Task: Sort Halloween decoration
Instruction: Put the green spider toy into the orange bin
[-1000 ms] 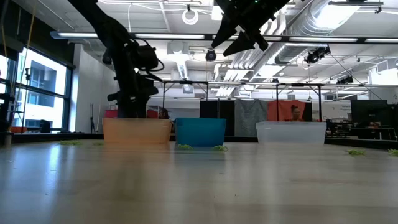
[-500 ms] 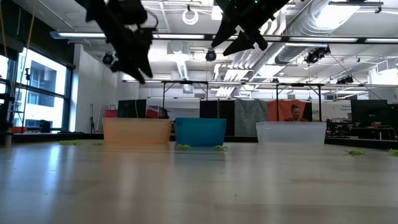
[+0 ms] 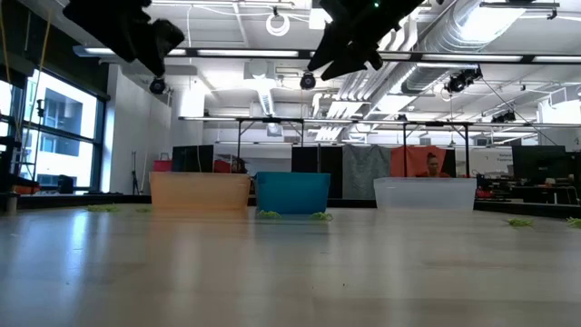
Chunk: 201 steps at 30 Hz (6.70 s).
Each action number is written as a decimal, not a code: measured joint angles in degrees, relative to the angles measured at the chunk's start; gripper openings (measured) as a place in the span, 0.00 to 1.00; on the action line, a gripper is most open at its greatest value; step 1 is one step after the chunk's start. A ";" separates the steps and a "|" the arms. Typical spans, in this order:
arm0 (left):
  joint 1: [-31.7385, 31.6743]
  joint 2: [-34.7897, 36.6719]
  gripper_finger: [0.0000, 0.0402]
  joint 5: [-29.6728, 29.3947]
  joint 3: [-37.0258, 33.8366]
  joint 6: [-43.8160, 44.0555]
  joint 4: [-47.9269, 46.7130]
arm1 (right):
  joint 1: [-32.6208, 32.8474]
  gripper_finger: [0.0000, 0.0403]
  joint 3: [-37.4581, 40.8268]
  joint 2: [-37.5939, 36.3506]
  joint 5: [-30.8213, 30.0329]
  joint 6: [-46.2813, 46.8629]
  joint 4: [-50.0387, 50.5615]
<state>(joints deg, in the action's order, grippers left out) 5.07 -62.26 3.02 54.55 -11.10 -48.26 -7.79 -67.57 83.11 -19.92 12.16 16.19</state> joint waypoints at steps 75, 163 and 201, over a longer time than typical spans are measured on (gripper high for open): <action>-13.76 3.10 0.47 -23.56 -1.31 10.39 21.09 | 11.28 0.00 22.05 -8.45 10.48 45.23 29.50; -24.54 -11.12 0.00 18.87 -1.31 18.39 72.48 | -4.70 0.29 -0.39 -5.62 26.80 6.87 -28.22; -45.23 -27.42 0.00 -9.57 11.36 27.54 5.11 | -14.69 0.61 -0.39 -12.55 18.54 5.80 -3.83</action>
<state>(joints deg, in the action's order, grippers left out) -40.16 -89.68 -6.56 65.91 16.44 -43.15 -22.48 -67.96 70.57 -1.39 17.96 12.36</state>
